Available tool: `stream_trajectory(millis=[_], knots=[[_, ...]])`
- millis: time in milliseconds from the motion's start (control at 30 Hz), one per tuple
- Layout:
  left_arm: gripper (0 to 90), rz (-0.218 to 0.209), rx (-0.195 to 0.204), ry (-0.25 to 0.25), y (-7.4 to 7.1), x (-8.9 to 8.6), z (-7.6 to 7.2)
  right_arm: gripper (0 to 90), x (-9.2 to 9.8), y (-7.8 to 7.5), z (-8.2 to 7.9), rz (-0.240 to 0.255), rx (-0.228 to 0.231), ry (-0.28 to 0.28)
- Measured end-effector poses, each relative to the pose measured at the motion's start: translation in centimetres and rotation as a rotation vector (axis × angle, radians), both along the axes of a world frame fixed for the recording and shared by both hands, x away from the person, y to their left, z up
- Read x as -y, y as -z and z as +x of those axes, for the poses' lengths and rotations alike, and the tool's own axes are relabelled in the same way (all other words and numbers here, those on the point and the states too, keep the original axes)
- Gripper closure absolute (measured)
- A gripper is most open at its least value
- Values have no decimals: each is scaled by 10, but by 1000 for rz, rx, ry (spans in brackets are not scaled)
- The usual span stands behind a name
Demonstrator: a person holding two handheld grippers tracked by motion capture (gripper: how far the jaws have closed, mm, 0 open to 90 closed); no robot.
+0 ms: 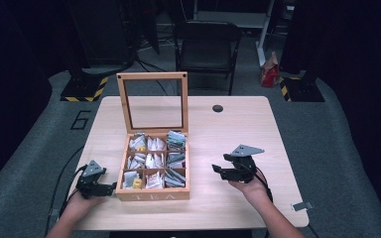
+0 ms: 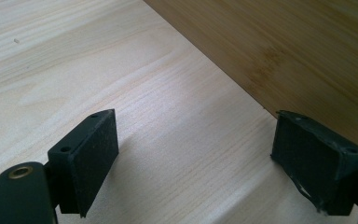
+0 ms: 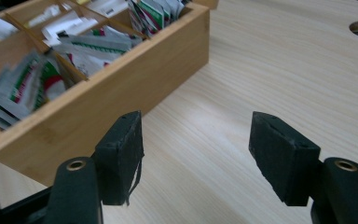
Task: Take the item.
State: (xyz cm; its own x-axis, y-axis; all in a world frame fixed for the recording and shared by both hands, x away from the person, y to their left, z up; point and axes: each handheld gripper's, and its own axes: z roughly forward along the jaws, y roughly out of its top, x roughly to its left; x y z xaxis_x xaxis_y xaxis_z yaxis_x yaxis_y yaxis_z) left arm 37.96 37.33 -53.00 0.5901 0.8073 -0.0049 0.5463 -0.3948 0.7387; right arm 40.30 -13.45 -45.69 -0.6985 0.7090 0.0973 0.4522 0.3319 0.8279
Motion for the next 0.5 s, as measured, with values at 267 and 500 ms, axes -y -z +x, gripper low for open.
stream_trajectory(millis=[267, 500], knots=[[140, -1, 1, -1, 0, 0, 0, 344, -12, -13, -2, 7, 4, -40], [140, -4, -6, -2, 0, 0, 0, 343, -20, -22, -3, 3, 5, -70]])
